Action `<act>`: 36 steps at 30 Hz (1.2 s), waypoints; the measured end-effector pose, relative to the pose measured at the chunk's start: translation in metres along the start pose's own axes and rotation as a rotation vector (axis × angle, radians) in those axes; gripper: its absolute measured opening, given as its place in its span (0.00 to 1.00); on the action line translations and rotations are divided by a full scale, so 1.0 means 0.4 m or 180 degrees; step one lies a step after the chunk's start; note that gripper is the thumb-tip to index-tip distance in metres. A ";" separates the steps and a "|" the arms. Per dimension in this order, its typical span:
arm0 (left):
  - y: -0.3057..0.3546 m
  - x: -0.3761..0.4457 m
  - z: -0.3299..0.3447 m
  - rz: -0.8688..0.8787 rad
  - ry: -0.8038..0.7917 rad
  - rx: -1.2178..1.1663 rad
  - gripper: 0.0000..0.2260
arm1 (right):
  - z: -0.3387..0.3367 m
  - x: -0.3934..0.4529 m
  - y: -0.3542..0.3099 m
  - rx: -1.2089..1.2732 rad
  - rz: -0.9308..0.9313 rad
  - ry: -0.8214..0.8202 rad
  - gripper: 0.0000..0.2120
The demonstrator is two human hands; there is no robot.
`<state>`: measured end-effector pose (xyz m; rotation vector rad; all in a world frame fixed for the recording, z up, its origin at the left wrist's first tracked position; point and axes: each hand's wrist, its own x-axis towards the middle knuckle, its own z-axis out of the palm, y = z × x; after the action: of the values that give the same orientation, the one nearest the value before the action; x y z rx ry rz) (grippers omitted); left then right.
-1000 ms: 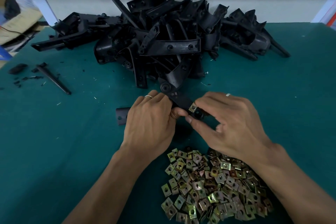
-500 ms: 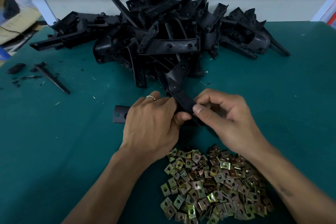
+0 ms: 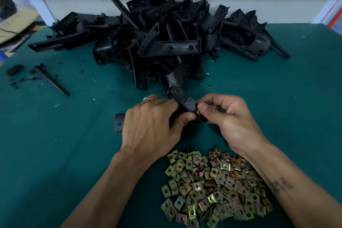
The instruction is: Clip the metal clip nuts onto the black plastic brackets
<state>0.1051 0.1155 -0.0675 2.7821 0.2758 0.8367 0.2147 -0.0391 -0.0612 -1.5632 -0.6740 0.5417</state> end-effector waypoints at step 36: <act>-0.004 -0.004 0.001 -0.0026 0.0032 0.0147 0.21 | -0.008 -0.009 0.011 -0.0144 -0.0779 -0.0129 0.10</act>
<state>0.1036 0.1166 -0.0690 2.8183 0.3120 0.8531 0.2149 -0.0440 -0.0653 -1.4884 -0.8997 0.3778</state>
